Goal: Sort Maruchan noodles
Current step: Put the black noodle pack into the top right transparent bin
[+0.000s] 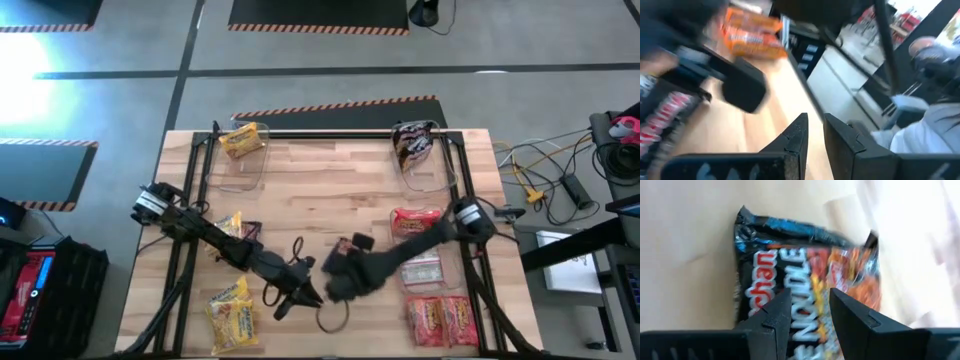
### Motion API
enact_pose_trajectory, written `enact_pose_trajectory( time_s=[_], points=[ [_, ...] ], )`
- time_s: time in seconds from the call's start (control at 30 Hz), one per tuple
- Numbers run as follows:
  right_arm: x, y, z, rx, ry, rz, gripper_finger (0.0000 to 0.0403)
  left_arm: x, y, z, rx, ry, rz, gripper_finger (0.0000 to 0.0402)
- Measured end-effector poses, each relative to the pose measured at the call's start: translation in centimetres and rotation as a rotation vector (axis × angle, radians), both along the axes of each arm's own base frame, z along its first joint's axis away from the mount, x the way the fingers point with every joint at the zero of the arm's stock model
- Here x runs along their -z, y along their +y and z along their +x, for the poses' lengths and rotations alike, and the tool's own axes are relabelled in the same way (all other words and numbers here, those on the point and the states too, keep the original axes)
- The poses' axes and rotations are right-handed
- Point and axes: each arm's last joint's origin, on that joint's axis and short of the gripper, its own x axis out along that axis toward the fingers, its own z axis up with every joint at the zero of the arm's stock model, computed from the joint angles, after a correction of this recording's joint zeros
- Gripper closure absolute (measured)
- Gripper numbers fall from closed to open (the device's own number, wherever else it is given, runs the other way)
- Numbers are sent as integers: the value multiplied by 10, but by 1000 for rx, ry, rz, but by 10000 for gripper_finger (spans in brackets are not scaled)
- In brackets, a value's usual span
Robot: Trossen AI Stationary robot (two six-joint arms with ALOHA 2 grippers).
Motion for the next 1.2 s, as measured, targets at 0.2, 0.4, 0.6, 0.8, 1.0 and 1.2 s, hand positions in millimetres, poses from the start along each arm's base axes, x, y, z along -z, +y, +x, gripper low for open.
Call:
enact_pose_trajectory(
  time_s=[0.2,0.4,0.6,0.8,1.0,1.2],
  points=[
    [-9,-31,17,-53,6,-22,280,11,3,-2,-78,114,43,359],
    [-45,-34,10,-109,22,23,280,23,12,-5,-292,196,165,359],
    [-54,-31,-19,-70,185,100,286,25,19,-2,-443,179,196,359],
    [-44,-25,-26,-96,246,111,300,24,26,1,-514,177,156,359],
    [-30,-27,-31,-91,279,100,316,27,34,3,-553,207,122,357],
    [-14,-28,-35,-89,276,100,331,29,40,3,-560,237,137,332]
  ],
)
